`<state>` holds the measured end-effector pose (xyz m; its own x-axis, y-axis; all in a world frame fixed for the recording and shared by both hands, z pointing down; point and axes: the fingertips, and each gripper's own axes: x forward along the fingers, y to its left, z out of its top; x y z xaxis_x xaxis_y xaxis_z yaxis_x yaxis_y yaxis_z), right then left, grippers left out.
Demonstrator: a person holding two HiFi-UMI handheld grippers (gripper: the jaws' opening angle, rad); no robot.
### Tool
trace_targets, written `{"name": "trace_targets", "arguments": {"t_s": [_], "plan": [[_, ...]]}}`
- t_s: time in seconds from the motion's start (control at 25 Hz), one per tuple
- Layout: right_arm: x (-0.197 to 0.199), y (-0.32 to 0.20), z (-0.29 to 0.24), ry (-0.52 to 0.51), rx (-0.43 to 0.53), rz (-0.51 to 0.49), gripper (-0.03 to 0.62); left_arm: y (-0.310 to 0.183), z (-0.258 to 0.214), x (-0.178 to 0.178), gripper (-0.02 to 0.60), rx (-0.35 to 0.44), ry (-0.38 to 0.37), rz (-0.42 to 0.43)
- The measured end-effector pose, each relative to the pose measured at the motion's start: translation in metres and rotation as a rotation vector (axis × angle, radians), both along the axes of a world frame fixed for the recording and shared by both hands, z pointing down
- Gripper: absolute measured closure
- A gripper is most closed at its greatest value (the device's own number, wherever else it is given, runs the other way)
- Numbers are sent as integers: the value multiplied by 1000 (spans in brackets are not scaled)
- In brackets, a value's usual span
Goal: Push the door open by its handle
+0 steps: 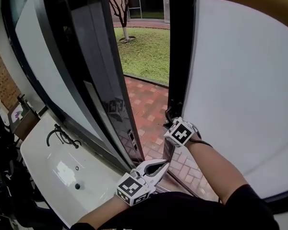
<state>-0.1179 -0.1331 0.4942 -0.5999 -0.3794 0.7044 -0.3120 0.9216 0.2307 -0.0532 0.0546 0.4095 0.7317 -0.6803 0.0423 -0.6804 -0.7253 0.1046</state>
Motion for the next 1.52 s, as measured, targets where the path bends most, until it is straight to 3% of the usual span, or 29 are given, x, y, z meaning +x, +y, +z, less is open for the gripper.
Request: {"name": "trace_targets", "arguments": {"t_s": [0.24,0.52,0.76,0.92,1.2,1.44,1.52], "plan": [[22,-52,-1,41,55,36,585,-54,3,24,581,-22,15,21],[62,-116,2,65,69,132,585,-101,0,47,581,2,-6,145],[111,-172,6,61,54,245,586,-129,5,47,581,4,-8,139],[143,-211,11,60,54,318,586,-147,15,39,581,16,-29,100],[222,-283,9,-44,-14,422,580,-191,16,32,581,139,-85,-46],[293,-331,-4,-174,-93,503,554,-280,32,47,581,95,-55,-175],[315,-346,-7,-193,-113,533,546,-319,41,62,581,72,-52,-183]]}}
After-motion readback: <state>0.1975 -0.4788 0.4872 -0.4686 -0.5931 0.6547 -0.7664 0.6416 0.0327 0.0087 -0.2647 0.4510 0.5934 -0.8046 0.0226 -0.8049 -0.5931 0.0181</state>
